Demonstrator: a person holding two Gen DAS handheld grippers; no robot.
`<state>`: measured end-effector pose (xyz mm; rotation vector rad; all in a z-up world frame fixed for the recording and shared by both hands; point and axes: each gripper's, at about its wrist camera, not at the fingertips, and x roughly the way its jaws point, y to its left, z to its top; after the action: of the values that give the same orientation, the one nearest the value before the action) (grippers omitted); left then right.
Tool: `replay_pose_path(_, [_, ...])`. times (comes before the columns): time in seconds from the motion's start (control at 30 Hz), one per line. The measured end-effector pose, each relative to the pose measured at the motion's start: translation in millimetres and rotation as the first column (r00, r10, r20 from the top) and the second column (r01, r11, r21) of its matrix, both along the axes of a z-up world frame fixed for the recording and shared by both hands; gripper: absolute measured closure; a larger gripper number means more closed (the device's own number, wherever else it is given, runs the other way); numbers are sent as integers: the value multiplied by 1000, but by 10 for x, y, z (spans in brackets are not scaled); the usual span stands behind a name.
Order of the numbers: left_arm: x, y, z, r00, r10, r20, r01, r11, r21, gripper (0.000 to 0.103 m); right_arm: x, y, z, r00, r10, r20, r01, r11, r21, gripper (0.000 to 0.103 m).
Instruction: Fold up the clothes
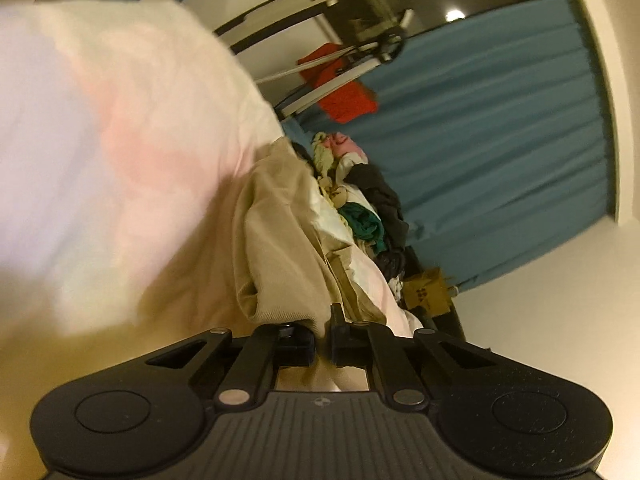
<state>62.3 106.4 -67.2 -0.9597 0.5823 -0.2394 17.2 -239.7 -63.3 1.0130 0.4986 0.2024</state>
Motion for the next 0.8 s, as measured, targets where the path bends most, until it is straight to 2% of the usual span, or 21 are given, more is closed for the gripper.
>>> replay_pose_path(0.17, [-920,69,186,1000,3,-24,-4,1000,-23,97,-791,7,215,999,25,44,-25,1000,-14,93])
replay_pose_path(0.27, [-1451,97,308,1000,10,-20,-10,1000,-24,96,-1285,18,314,998,44,55,-40,997,-59,93])
replay_pose_path(0.37, [-1835,73,369,1000,22,-13,-22,999,-31,96,-1667,18,382,997,63,50,-58,993,-105,93])
replay_pose_path(0.43, [-1939,36,377,999,28,-21,-29,999,-23,96,-1804,19,409,997,62,43,-56,990,-127,93])
replay_pose_path(0.5, [-1970,47,406,999,23,-24,-23,1000,-9,96,-1793,15,412,998,53,35,-48,990,-130,93])
replay_pose_path(0.6, [-1885,61,487,999,15,-28,-15,1000,14,96,-1540,-5,422,999,42,30,-39,994,-102,93])
replay_pose_path(0.7, [-1434,10,627,999,10,-32,-8,997,72,95,-1072,-22,516,999,31,19,-29,996,-80,92])
replay_pose_path(0.8, [-800,-94,774,997,-4,-71,17,984,180,92,-440,21,583,999,-9,-37,6,997,-76,91])
